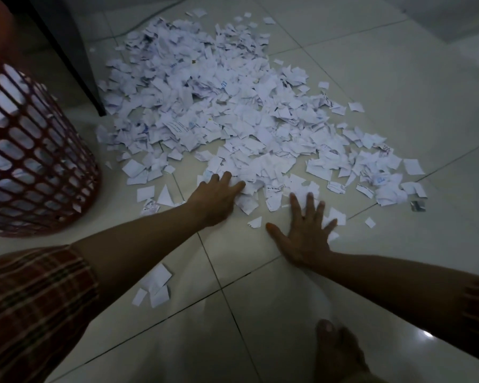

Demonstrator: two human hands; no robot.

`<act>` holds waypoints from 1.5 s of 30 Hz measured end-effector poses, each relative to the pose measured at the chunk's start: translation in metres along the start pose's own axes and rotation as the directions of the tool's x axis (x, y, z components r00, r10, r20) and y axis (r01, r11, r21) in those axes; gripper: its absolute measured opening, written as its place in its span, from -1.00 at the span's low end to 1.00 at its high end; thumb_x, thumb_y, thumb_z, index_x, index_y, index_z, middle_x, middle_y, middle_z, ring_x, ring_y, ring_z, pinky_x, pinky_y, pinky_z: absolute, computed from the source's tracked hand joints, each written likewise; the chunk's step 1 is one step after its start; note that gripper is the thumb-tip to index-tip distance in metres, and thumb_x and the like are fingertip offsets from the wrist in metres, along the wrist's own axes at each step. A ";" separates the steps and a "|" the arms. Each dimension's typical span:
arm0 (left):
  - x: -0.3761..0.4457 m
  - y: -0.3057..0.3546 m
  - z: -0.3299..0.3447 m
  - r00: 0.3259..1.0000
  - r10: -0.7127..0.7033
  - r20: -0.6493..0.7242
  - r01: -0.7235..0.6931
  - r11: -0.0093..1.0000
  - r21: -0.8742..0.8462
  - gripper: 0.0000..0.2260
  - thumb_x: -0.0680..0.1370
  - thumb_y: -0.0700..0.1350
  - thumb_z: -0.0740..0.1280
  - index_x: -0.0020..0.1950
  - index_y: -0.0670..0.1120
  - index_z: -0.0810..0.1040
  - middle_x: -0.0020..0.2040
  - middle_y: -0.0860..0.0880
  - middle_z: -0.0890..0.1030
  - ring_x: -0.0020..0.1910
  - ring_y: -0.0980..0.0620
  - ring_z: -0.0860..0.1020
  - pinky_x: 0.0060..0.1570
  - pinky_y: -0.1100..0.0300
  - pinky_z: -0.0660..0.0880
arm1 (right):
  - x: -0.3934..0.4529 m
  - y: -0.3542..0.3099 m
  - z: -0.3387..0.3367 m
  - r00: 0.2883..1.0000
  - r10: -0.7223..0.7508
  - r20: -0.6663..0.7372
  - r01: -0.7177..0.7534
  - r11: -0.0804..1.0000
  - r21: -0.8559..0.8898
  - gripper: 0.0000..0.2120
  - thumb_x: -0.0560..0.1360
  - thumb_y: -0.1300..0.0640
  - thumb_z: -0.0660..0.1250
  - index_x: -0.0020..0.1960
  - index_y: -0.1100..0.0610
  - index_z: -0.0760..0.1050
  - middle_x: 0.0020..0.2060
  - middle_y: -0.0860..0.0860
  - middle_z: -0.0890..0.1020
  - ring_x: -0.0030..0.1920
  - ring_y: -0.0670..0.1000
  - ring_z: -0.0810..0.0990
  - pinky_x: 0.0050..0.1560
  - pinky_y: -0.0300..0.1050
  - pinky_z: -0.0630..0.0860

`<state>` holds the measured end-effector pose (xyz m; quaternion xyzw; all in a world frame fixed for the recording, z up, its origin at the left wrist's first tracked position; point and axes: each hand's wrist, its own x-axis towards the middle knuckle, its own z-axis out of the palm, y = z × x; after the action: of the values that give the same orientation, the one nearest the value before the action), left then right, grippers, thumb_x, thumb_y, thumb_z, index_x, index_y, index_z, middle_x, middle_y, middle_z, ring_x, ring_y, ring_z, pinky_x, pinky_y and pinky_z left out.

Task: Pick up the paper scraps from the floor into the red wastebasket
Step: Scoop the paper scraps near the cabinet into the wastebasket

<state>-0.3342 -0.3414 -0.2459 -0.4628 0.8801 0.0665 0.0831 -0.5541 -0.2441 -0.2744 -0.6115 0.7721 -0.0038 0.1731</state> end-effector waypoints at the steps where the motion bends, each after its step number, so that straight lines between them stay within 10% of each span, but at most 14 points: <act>1: -0.004 -0.002 0.000 1.000 -0.002 -0.003 0.002 1.000 0.008 -0.46 0.59 0.00 0.23 0.52 -0.02 0.10 0.38 -0.19 0.26 0.21 -0.22 0.38 0.00 -0.07 0.47 | 0.006 -0.004 -0.001 0.996 -0.084 0.009 0.084 0.996 -0.003 -0.13 0.43 -0.51 0.01 0.53 -0.18 -0.32 0.54 0.03 -0.31 0.52 0.20 -0.33 0.40 0.40 -0.25; 7: -0.024 -0.024 -0.002 1.000 -0.026 -0.007 0.026 0.999 -0.021 -0.26 0.56 0.06 0.28 0.58 -0.06 -0.10 0.46 -0.19 0.22 0.25 -0.23 0.40 0.08 -0.06 0.49 | 0.039 -0.047 -0.003 0.900 -0.435 -0.025 0.435 0.895 0.102 -0.09 0.38 -0.48 0.10 0.57 -0.07 -0.06 0.56 0.11 -0.14 0.55 0.23 -0.11 0.44 0.36 0.07; 17: -0.028 -0.043 0.008 0.995 -0.096 -0.038 0.082 0.957 -0.279 -0.37 0.58 -0.21 0.28 0.56 -0.04 0.04 0.41 -0.17 0.30 0.29 -0.17 0.37 0.15 -0.02 0.48 | 0.088 -0.097 -0.006 0.926 -0.376 0.026 0.377 0.926 -0.010 0.09 0.18 -0.63 0.16 0.51 -0.29 -0.30 0.53 0.09 -0.34 0.50 0.32 -0.30 0.30 0.56 -0.17; 21: -0.024 -0.048 0.006 0.988 -0.152 -0.036 0.132 0.938 -0.321 -0.38 0.57 -0.18 0.28 0.56 -0.07 0.06 0.41 -0.16 0.31 0.29 -0.16 0.36 0.17 -0.02 0.43 | 0.089 -0.104 0.010 0.897 -0.441 0.018 0.439 0.888 -0.138 -0.17 0.37 -0.56 -0.01 0.54 -0.23 -0.01 0.55 0.15 0.01 0.52 0.30 -0.05 0.37 0.44 -0.10; 25: -0.020 -0.050 0.003 0.976 -0.191 -0.105 0.177 0.976 -0.131 -0.33 0.52 0.01 0.31 0.55 -0.07 0.07 0.43 -0.15 0.29 0.31 -0.16 0.32 0.24 -0.03 0.32 | 0.092 -0.099 0.011 0.811 -0.544 -0.216 0.518 0.839 -0.166 -0.45 0.46 -0.33 0.12 0.29 -0.04 0.47 0.20 0.10 0.49 0.15 0.19 0.43 0.07 0.12 0.34; 36: 0.004 -0.038 0.040 0.973 -0.228 0.031 0.229 0.945 -0.235 -0.07 0.26 0.61 -0.04 0.53 0.28 -0.23 0.57 -0.10 -0.27 0.52 -0.25 -0.29 0.39 -0.34 -0.24 | 0.121 -0.080 -0.013 0.729 -0.660 -0.180 0.683 0.721 0.121 -0.75 0.42 0.10 0.30 0.01 0.23 0.52 -0.17 0.16 0.44 -0.21 0.12 0.43 -0.23 -0.13 0.30; 45: 0.008 -0.038 0.027 0.967 -0.179 -0.181 0.154 0.978 -0.140 -0.55 0.58 0.23 0.12 0.30 -0.05 0.44 0.24 -0.22 0.42 0.16 -0.22 0.34 0.07 -0.05 0.42 | 0.122 -0.078 -0.019 0.755 -0.636 -0.160 0.654 0.745 0.130 -0.81 0.41 0.22 0.39 -0.01 0.25 0.53 -0.18 0.18 0.49 -0.23 0.17 0.51 -0.26 -0.16 0.31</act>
<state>-0.3049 -0.3638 -0.2758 -0.5437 0.8360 0.0691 -0.0265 -0.5088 -0.3830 -0.2719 -0.8216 0.5174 -0.1644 0.1740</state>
